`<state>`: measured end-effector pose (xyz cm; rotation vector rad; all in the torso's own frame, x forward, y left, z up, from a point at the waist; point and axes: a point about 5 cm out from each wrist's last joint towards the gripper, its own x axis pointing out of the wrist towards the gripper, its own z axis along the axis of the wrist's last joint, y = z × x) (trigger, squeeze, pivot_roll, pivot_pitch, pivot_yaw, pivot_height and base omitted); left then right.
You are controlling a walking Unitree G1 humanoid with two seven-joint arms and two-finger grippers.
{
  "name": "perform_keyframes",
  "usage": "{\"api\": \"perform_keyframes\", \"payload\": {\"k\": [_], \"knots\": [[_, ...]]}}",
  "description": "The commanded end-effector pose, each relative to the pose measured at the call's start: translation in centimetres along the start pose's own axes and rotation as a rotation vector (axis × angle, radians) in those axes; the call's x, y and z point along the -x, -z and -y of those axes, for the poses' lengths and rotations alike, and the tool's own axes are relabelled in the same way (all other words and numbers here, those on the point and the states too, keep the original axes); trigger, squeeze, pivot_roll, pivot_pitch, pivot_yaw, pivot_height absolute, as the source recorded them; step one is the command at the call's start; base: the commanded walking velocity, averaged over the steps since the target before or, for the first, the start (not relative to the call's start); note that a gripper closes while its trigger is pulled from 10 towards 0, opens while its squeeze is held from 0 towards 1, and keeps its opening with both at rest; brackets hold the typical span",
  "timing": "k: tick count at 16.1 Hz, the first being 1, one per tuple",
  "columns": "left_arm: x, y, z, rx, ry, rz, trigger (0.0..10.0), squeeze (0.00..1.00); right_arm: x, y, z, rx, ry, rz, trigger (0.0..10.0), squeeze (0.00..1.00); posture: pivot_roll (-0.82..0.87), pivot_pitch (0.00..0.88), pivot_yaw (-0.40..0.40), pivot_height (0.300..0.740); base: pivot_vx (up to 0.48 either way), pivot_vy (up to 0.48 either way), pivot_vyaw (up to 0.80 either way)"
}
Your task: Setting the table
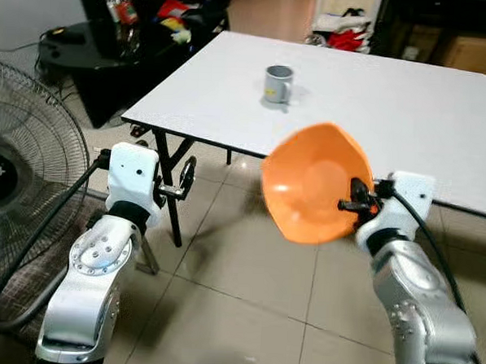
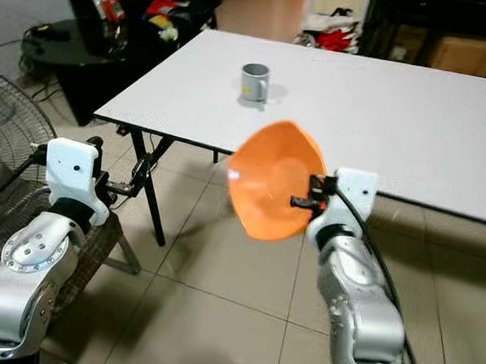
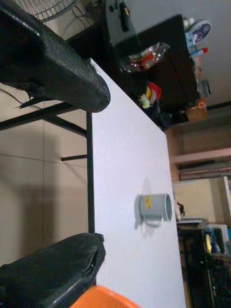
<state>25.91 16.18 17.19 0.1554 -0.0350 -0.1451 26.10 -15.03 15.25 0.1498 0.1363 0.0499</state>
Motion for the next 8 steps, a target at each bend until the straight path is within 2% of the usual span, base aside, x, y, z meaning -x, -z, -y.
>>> {"api": "perform_keyframes", "payload": {"k": [1, 5, 8], "knots": [[-0.04, 0.0, 0.14, 0.014, 0.013, -0.001, 10.0, 0.0, -0.28, -1.29, -0.2, 0.002, -0.02, 0.065, 10.0, 0.0, 0.09, 0.0, 0.034, 0.74, 0.33, 0.0, 0.0], [0.22, 0.45, 0.09, 0.021, 0.014, -0.011, 10.0, 0.0, -0.52, -1.62, -0.47, -0.01, -0.054, 0.079, 10.0, 0.0, 0.1, 0.0, 0.022, 0.74, 0.336, 0.0, -0.73], [0.36, 0.56, -0.05, 0.021, 0.008, -0.012, 10.0, 0.0, -0.74, -1.85, -0.67, -0.022, -0.08, 0.093, 10.0, 0.0, 0.1, 0.0, 0.014, 0.74, 0.337, 0.0, 0.0]]}}
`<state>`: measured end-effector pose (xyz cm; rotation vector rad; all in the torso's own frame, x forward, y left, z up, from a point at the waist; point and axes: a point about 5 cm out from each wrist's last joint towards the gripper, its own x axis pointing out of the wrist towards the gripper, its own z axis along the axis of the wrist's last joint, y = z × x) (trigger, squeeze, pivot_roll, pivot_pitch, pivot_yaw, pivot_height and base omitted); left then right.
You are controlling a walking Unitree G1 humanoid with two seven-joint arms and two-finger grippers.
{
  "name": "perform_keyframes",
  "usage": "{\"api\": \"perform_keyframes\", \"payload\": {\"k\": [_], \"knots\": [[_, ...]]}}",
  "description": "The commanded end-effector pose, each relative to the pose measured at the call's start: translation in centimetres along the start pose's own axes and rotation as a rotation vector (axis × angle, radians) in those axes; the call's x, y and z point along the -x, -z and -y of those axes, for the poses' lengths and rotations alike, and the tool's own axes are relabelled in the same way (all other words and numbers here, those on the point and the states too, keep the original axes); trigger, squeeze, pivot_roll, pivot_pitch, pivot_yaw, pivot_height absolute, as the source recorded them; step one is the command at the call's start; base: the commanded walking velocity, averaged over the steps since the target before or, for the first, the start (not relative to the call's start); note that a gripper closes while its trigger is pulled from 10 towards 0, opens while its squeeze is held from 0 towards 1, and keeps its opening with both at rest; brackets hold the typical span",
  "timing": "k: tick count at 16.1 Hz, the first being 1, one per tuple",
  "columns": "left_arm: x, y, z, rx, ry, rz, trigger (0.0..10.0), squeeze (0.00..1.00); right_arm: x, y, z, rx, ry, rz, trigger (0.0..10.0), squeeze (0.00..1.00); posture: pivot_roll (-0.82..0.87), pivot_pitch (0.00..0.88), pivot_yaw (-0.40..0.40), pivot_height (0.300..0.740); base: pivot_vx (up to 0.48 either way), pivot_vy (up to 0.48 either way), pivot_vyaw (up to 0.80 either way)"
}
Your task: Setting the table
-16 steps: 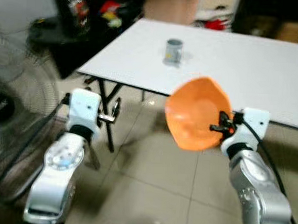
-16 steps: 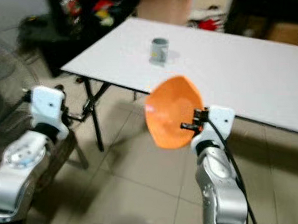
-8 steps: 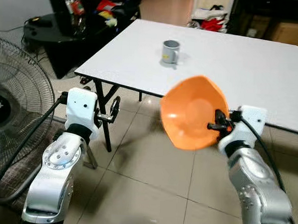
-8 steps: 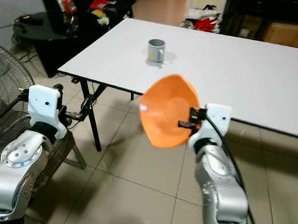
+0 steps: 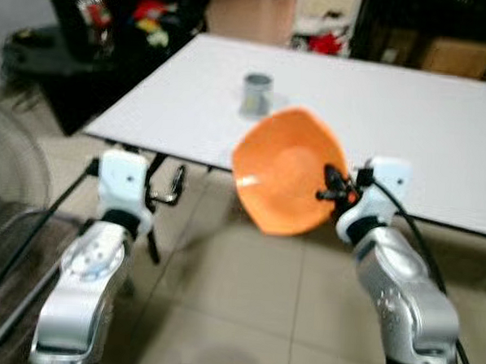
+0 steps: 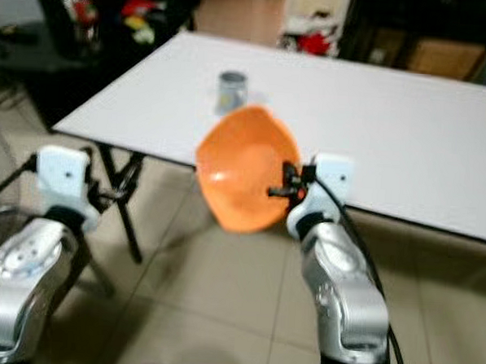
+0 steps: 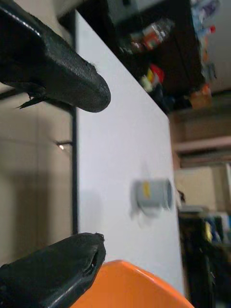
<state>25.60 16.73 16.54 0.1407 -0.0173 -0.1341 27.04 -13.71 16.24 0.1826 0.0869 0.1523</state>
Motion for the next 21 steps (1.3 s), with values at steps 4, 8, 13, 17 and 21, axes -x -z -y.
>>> {"api": "perform_keyframes", "payload": {"k": [4, 8, 13, 17, 21], "knots": [[0.05, 0.0, 0.32, 0.001, 0.02, 0.006, 10.0, 0.0, 0.14, -0.91, 0.73, -0.007, 0.016, 0.053, 10.0, 0.0, 0.1, 0.0, 0.011, 0.74, 0.336, 0.0, 0.0], [-0.02, -0.02, 0.38, 0.003, 0.026, 0.008, 10.0, 0.0, 0.16, -1.01, 0.86, -0.014, 0.017, 0.058, 10.0, 0.0, 0.09, 0.0, 0.014, 0.74, 0.337, 0.0, 0.0], [-0.18, -0.19, 0.3, 0.013, 0.017, 0.015, 10.0, 0.0, 0.13, -1.05, 0.9, -0.022, 0.018, 0.058, 10.0, 0.0, 0.09, 0.0, 0.013, 0.74, 0.343, 0.0, -0.1], [-0.18, -0.17, 0.27, 0.012, 0.014, 0.014, 10.0, 0.0, -0.02, -1.2, 0.98, -0.023, 0.016, 0.064, 10.0, 0.0, 0.1, 0.0, 0.007, 0.74, 0.346, 0.0, -0.2], [-0.16, -0.16, 0.19, 0.007, 0.012, 0.014, 10.0, 0.0, -0.1, -1.25, 1.0, -0.023, 0.018, 0.069, 10.0, 0.0, 0.1, 0.0, 0.01, 0.74, 0.345, 0.0, 0.0]]}}
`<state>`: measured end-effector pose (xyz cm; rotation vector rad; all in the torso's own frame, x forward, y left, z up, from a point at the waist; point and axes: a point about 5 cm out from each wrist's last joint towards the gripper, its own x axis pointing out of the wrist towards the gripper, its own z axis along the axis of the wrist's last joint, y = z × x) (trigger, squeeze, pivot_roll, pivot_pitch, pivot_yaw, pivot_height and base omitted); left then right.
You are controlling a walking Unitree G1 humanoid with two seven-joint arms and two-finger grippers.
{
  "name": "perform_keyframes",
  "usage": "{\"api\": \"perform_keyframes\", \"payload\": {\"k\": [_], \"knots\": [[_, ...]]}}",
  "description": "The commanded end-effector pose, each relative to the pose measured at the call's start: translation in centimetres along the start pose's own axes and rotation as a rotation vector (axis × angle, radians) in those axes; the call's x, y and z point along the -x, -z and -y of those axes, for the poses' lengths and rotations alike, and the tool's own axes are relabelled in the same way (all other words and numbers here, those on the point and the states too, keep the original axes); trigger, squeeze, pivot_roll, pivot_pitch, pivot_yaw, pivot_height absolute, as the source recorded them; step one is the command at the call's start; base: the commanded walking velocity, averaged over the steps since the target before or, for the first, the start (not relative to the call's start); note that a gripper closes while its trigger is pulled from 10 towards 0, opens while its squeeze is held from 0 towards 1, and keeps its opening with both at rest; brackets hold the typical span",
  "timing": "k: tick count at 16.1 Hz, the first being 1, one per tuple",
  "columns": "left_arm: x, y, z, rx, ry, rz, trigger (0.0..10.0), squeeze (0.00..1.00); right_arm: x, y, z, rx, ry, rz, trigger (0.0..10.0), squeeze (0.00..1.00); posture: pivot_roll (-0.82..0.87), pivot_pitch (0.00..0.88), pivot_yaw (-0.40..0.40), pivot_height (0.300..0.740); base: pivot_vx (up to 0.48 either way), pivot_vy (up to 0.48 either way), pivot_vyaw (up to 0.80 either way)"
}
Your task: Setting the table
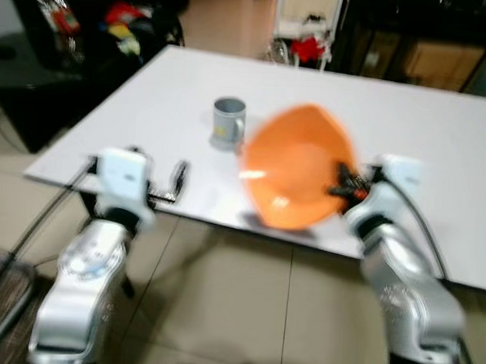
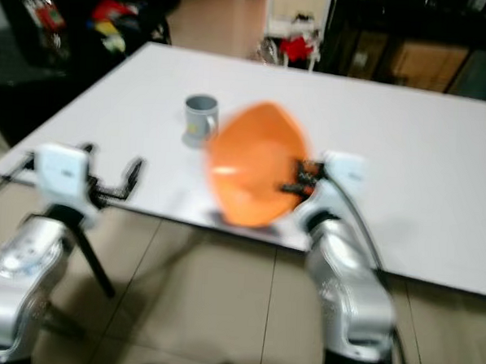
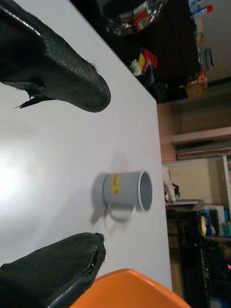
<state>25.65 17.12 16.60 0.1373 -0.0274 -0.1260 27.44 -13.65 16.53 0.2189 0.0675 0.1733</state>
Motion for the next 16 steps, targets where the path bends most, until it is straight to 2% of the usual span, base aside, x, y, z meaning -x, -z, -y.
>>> {"api": "perform_keyframes", "payload": {"k": [1, 16], "knots": [[-0.16, -0.16, 0.63, 0.003, 0.023, 0.004, 10.0, 0.0, 0.27, -1.01, 1.03, 0.01, 0.042, 0.051, 10.0, 0.0, 0.1, 0.0, 0.012, 0.74, 0.349, 0.0, 0.0], [-0.2, -0.12, 0.68, -0.003, 0.038, 0.002, 10.0, 0.0, -0.32, -1.35, 1.94, -0.072, 0.066, 0.046, 10.0, 0.0, 0.1, 0.0, 0.01, 0.74, 0.336, 0.0, 0.0]]}}
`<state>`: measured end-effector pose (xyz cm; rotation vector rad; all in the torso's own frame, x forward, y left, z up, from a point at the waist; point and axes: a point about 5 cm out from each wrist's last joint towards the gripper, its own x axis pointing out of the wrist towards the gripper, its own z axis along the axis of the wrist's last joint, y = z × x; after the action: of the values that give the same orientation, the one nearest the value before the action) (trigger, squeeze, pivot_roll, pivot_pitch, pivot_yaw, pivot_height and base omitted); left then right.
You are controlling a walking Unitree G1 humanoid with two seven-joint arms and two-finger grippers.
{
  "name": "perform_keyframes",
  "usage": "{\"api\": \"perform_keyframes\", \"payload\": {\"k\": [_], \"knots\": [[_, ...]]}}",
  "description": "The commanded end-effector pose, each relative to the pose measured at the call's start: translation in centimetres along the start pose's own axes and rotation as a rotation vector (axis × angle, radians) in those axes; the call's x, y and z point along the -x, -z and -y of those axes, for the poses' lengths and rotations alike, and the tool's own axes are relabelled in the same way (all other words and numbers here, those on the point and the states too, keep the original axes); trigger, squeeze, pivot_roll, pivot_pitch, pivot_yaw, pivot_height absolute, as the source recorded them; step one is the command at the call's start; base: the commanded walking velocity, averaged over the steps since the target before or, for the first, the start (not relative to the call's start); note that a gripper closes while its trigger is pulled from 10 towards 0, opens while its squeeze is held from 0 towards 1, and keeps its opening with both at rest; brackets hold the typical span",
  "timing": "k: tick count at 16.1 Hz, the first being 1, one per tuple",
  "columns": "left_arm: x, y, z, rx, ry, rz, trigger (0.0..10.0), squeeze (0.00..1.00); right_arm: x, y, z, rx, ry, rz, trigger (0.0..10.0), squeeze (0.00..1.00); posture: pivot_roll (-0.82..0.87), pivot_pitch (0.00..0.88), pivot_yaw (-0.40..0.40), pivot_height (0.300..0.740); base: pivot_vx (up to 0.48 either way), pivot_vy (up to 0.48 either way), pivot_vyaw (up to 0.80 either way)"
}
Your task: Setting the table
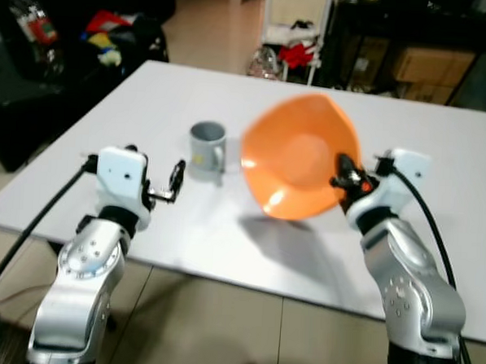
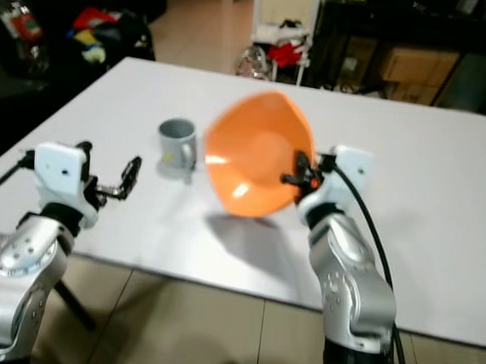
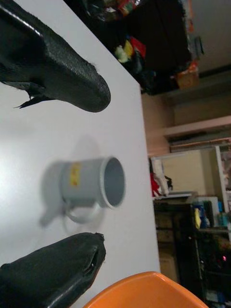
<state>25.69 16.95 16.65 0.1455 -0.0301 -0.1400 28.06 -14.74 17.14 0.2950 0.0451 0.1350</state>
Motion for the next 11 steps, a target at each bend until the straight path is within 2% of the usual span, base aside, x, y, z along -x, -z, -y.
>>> {"api": "perform_keyframes", "payload": {"k": [1, 5, 7, 9, 11], "knots": [[-0.2, -0.1, 0.5, 0.003, 0.025, 0.0, 10.0, 0.0, -0.2, -0.6, 1.0, -0.012, 0.036, 0.008, 10.0, 0.0, 0.1, 0.0, 0.011, 0.74, 0.33, 0.0, 0.0], [-0.1, -0.1, 0.4, -0.004, 0.031, -0.001, 10.0, 0.0, -0.9, -0.3, 1.5, -0.058, 0.047, -0.023, 10.0, 0.0, 0.12, 0.0, 0.01, 0.74, 0.322, 0.0, 0.0], [0.0, -0.1, 0.5, -0.016, 0.063, -0.005, 10.0, 0.0, -1.4, -0.2, 1.6, -0.11, 0.056, -0.044, 10.0, 0.0, 0.12, 0.0, 0.013, 0.74, 0.0, 0.0, 0.0], [0.3, -0.1, 1.0, -0.033, 0.148, -0.011, 10.0, 0.0, -2.6, 0.2, 2.2, -0.187, 0.109, -0.089, 10.0, 0.0, 0.13, 0.0, 0.016, 0.74, 0.0, 0.0, 0.0], [0.6, 0.0, 1.2, -0.04, 0.202, -0.03, 10.0, 0.0, -4.1, 0.2, 2.5, -0.329, 0.165, -0.118, 10.0, 0.0, 0.13, 0.0, 0.018, 0.74, 0.0, 0.0, 0.0]]}}
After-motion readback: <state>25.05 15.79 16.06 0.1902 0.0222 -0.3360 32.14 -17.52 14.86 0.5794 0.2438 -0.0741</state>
